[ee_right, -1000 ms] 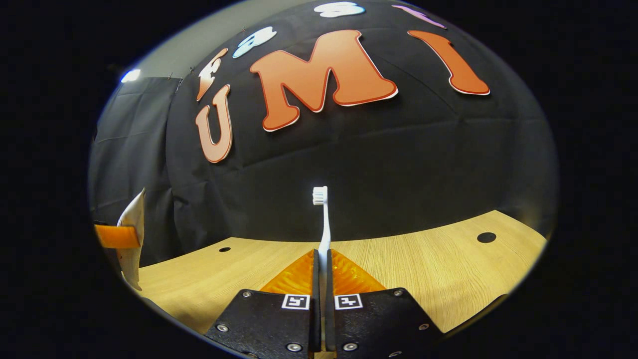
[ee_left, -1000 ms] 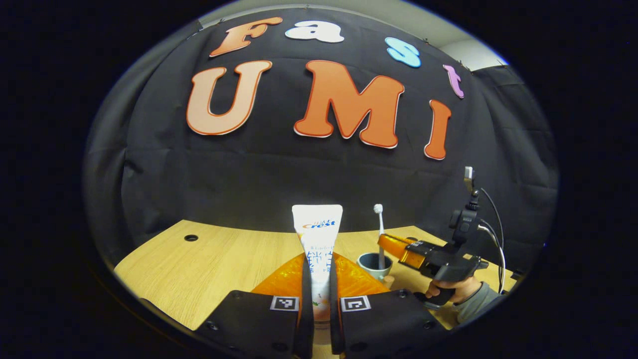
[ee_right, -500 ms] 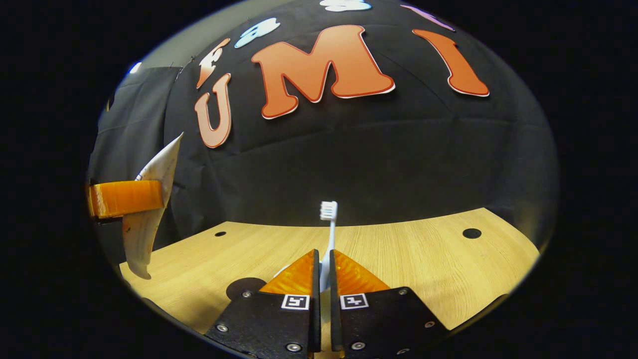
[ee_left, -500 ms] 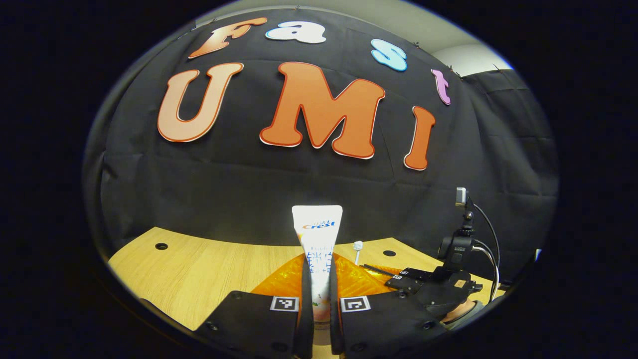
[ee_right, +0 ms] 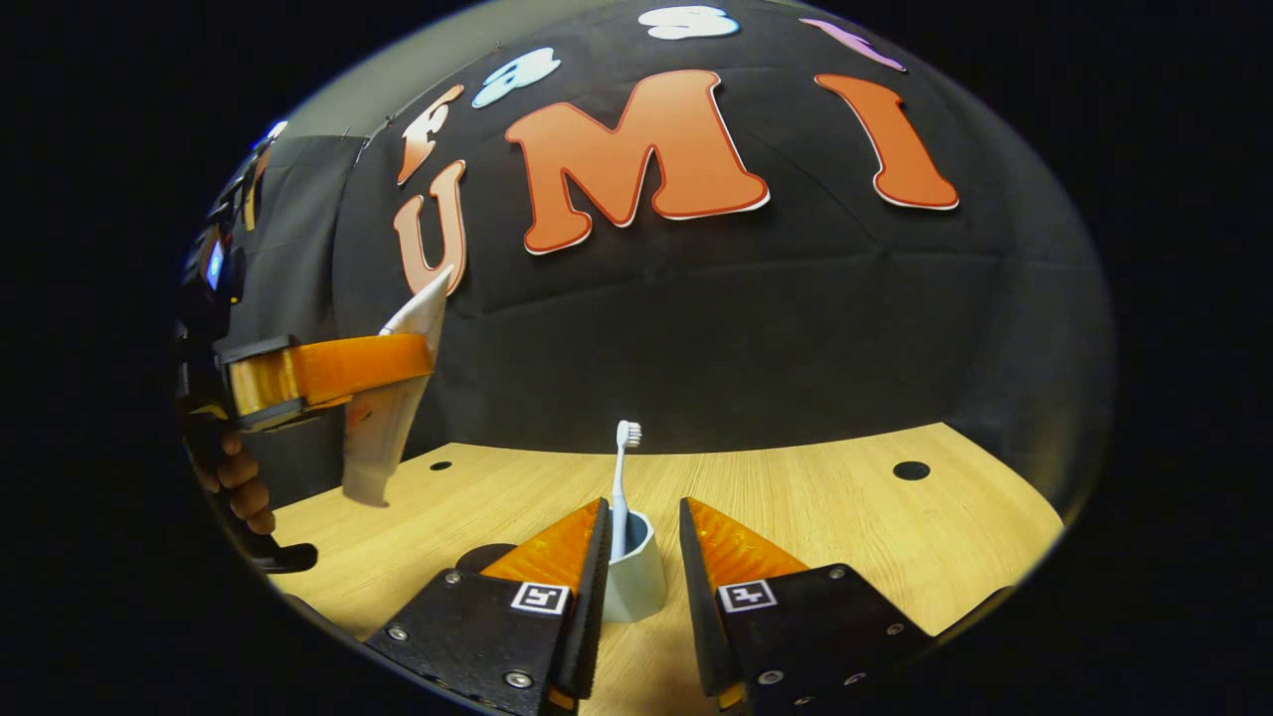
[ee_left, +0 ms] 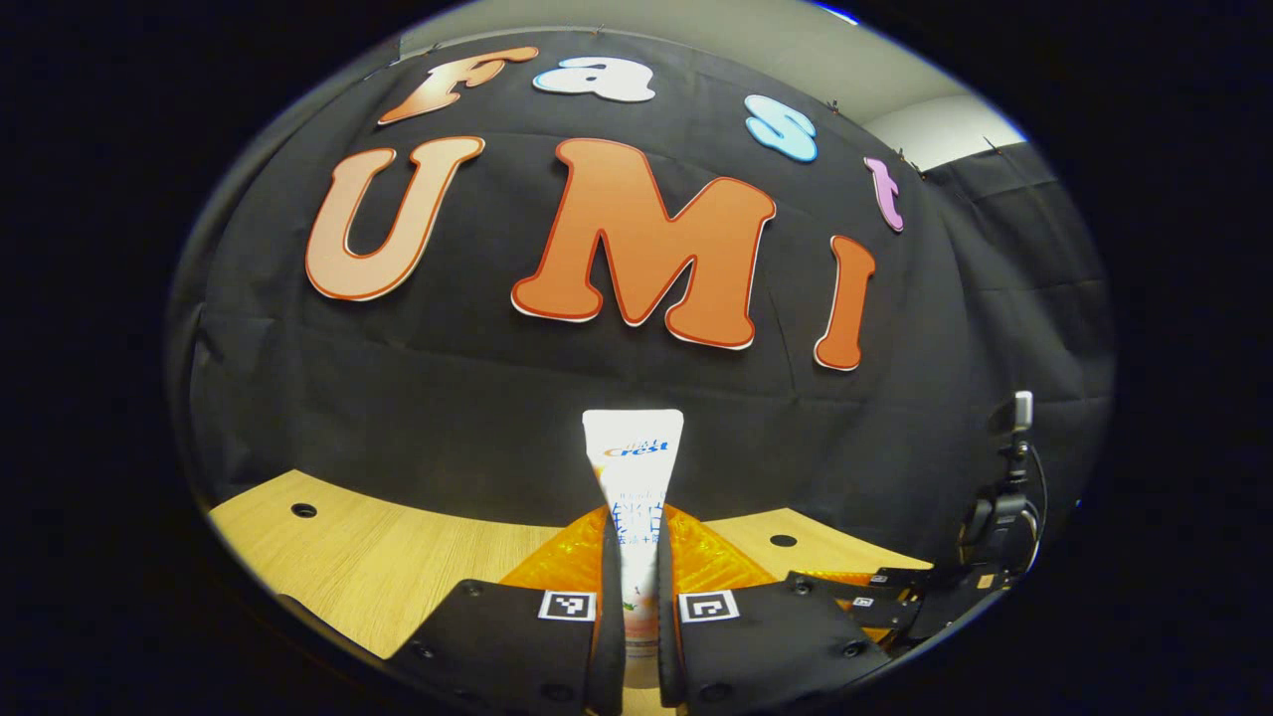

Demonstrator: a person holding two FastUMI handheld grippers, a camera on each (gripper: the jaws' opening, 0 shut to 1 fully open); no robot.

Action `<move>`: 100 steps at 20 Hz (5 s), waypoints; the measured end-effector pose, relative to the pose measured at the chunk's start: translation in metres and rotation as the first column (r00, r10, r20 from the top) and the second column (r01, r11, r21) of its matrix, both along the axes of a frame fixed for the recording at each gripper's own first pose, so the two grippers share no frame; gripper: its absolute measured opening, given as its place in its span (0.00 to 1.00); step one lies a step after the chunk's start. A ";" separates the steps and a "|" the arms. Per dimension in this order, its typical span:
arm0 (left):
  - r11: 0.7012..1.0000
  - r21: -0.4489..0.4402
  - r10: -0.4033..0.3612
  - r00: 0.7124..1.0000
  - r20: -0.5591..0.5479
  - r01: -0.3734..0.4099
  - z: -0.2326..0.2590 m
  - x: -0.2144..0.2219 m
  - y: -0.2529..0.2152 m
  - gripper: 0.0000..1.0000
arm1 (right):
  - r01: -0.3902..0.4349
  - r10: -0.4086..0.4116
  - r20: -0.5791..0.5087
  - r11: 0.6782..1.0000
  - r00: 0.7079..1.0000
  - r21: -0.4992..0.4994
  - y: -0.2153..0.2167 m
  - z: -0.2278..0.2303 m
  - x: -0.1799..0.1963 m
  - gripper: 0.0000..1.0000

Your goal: Put the toothbrush and toothpaste on the desktop into the cup, then pick up the cup and place it on the coaster on the desktop.

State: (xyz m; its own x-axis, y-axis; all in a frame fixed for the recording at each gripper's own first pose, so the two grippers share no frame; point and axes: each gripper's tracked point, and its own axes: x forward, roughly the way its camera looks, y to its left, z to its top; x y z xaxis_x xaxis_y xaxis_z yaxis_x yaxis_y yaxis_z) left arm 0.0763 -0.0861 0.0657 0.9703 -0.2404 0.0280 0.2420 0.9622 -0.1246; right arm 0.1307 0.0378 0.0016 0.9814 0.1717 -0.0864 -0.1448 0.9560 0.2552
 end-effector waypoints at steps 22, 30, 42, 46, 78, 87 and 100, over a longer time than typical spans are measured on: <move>0.992 -0.109 -0.067 0.997 0.035 0.070 -0.060 0.075 -0.074 0.16 | 0.078 -0.078 0.008 0.997 0.997 0.003 -0.056 -0.018 -0.049 0.74; 0.996 -0.080 -0.038 0.998 -0.054 0.034 -0.111 0.079 -0.070 0.17 | 0.088 -0.087 0.007 0.996 0.996 -0.007 -0.057 -0.018 -0.054 0.74; 0.997 -0.049 -0.057 0.994 -0.091 0.053 -0.099 0.038 -0.046 0.75 | 0.077 -0.078 -0.029 0.997 0.997 -0.029 -0.041 -0.012 -0.066 0.74; 1.000 0.013 -0.021 0.998 -0.062 0.022 -0.067 0.010 -0.013 0.95 | 0.055 -0.058 -0.064 0.997 0.996 -0.049 -0.021 -0.003 -0.063 0.74; 0.973 0.055 0.227 0.968 -0.106 -0.222 -0.088 -0.118 0.146 0.99 | -0.212 0.100 -0.809 0.977 0.580 -0.031 0.076 -0.057 -0.009 0.68; 0.977 0.013 0.213 0.964 -0.156 -0.214 -0.106 -0.121 0.155 0.99 | -0.172 -0.030 -0.874 0.977 0.484 -0.129 0.064 -0.091 0.003 0.50; 0.964 0.045 0.266 0.955 -0.133 -0.262 -0.096 -0.134 0.180 0.99 | -0.244 -0.004 -0.823 0.954 0.568 -0.173 0.066 -0.089 0.016 0.22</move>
State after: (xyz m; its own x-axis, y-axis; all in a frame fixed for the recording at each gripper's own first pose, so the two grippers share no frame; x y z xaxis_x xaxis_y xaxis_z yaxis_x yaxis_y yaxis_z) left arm -0.0581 0.0939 -0.0304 0.9934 0.0258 -0.1120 -0.0385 0.9929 -0.1126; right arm 0.1466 0.1041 -0.0870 0.4478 0.1337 -0.8841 -0.1144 0.9892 0.0917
